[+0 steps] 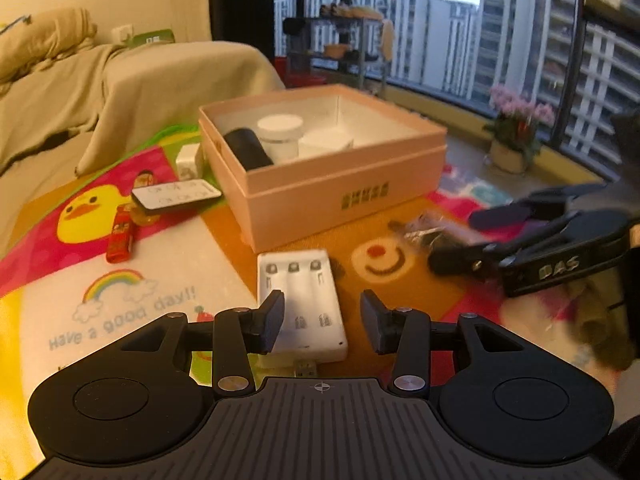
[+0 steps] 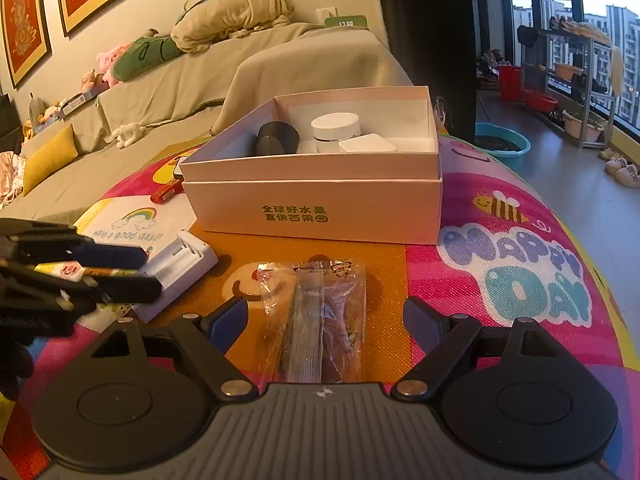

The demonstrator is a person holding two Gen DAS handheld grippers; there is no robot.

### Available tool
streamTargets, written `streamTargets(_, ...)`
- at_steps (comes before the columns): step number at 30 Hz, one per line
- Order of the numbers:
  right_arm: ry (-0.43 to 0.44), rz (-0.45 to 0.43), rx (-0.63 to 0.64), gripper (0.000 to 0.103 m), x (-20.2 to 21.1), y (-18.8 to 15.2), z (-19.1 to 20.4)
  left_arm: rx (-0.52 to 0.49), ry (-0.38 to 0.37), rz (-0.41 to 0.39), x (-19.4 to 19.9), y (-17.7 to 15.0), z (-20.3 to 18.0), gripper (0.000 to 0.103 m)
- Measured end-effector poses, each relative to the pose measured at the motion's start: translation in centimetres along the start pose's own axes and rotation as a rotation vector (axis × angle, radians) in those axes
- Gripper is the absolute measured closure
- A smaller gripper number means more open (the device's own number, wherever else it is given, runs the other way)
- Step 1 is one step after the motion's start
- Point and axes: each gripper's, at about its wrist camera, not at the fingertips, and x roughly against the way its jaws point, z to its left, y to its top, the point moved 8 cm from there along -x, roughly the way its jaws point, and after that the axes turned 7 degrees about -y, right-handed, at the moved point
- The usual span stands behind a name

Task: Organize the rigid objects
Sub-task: 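Lift the white battery charger with the left gripper while the right gripper grasps the clear screwdriver bag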

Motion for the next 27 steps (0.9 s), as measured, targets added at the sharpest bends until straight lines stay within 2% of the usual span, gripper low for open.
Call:
streamTargets(4,0.001,0.0,-0.004,0.018,-0.1,0.1,-0.1,0.007,-0.04,0.013,-0.6,-0.1,-0.4,0.051)
streamTargets(10,0.003,-0.001,-0.008,0.018,0.0,0.0,-0.1,0.002,-0.084,0.03,-1.0,-0.2,-1.3,0.031)
streamTargets(14,0.004,-0.001,-0.009,0.018,-0.1,0.1,-0.1,0.015,-0.104,0.022,-1.2,-0.2,-1.6,0.025)
streamTargets(17,0.005,-0.002,-0.012,0.018,-0.1,0.1,-0.2,0.0,-0.052,-0.012,-0.7,0.1,-1.7,0.028)
streamTargets(19,0.007,-0.002,-0.014,0.018,-0.1,0.1,-0.2,-0.079,0.051,-0.06,0.1,0.5,-1.7,0.029)
streamTargets(21,0.01,-0.002,-0.017,0.018,-0.1,0.1,-0.2,-0.125,0.124,-0.055,0.3,0.5,-1.6,0.029)
streamTargets(24,0.013,0.001,-0.015,0.016,-0.1,0.1,-0.1,-0.063,0.093,0.015,-0.9,-0.3,-0.8,0.029)
streamTargets(25,0.013,0.001,-0.014,0.016,-0.1,0.0,-0.1,-0.037,0.094,0.031,-1.3,-0.6,-0.4,0.026)
streamTargets(27,0.013,0.002,-0.012,0.015,-0.1,0.0,0.0,0.023,0.088,0.015,-1.5,-0.6,0.4,0.026)
